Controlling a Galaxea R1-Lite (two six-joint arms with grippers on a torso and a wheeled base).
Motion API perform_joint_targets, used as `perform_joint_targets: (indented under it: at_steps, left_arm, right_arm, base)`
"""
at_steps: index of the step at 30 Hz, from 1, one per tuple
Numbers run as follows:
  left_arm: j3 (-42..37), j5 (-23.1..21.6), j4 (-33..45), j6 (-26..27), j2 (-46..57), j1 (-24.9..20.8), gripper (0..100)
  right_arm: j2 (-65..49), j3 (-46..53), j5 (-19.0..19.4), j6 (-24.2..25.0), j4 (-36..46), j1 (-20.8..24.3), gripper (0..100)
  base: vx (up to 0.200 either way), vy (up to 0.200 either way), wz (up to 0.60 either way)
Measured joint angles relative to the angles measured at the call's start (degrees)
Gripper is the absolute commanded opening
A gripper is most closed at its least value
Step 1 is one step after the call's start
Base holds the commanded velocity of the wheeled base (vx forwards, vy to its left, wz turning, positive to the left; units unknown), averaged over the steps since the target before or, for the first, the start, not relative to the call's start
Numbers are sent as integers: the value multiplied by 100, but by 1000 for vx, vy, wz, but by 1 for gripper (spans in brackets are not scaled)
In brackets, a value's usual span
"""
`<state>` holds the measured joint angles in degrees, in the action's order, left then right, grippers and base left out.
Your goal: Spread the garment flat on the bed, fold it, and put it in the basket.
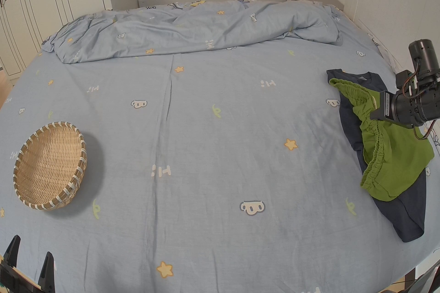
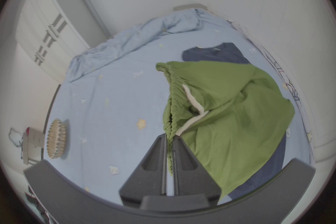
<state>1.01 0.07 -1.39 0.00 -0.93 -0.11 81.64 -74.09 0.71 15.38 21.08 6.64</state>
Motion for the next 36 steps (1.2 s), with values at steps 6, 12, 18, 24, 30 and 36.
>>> perform_joint_targets:
  at_steps: [6, 12, 18, 24, 30, 36]
  left_arm:
    - [0, 0, 0, -2, 0, 0, 100]
    - [0, 0, 0, -2, 0, 0, 100]
    - [0, 0, 0, -2, 0, -2, 100]
    - [0, 0, 0, -2, 0, 0, 100]
    - [0, -2, 0, -2, 0, 0, 100]
    - [0, 0, 2, -5, 0, 0, 100]
  right_arm:
    - [-546, 411, 22, 128, 101, 991, 0]
    - [-747, 922, -24, 268, 62, 1910, 0]
    - [-675, 1142, -168, 453, -417, 2676, 0]
    - [-89, 1175, -847, 519, -1766, 3789, 0]
    - [647, 1117, -1118, 566, -2944, 4740, 0]
    - [1158, 677, -1187, 603, -3590, 5279, 0]
  base:
    - [0, 0, 0]
    - [0, 0, 0]
    - [0, 0, 0]
    - [0, 0, 0]
    - [0, 0, 0]
    - [0, 0, 0]
